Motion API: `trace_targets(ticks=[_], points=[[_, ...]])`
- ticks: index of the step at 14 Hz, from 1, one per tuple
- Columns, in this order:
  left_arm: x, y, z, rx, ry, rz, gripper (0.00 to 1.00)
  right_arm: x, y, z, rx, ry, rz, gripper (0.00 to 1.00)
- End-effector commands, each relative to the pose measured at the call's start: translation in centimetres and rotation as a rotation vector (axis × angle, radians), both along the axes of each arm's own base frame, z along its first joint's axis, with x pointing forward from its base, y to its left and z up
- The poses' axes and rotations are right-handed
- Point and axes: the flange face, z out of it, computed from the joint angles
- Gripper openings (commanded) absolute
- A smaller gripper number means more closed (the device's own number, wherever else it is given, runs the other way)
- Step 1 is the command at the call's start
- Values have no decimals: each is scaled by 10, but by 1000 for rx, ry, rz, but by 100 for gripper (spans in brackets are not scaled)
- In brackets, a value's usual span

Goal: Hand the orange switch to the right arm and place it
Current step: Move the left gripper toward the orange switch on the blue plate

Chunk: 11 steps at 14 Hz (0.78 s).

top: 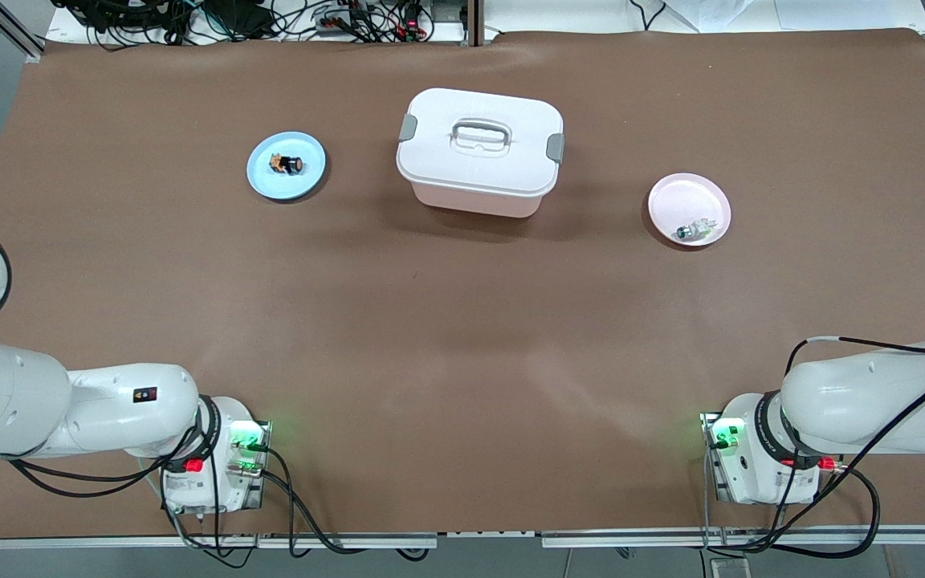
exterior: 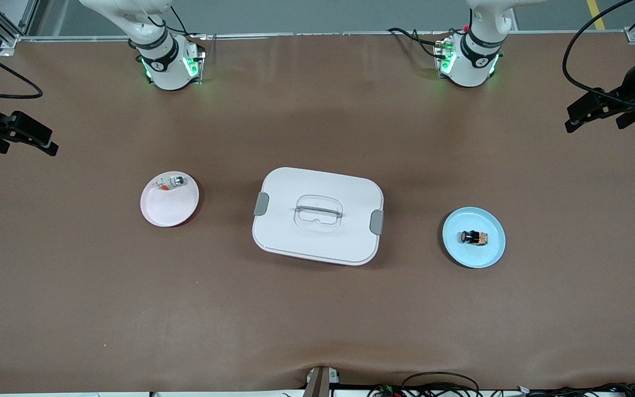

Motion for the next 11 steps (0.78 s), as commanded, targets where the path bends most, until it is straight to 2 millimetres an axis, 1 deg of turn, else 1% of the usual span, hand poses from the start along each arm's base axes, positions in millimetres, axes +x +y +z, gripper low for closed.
trace_targets(ticks=[1, 4, 7, 8, 9, 10, 11], points=[[1, 0, 4, -9, 8, 1, 100, -8, 0, 2, 5, -8, -10, 100], [1, 1, 4, -9, 8, -1, 100, -8, 0, 2, 5, -8, -10, 100], [6, 4, -3, 1, 20, 2, 100, -8, 1, 2, 5, -9, -8, 100], [9, 4, -8, -7, 29, 0, 100, -7, 2, 2, 5, -11, -7, 100], [16, 5, -21, -14, 53, 1, 100, -7, 1, 2, 5, -11, -8, 100], [22, 5, -29, -15, 64, 1, 100, -8, 1, 3, 5, -12, -8, 100], [28, -1, -40, -18, 76, -11, 100, -7, 0, 1, 5, -8, -10, 100]])
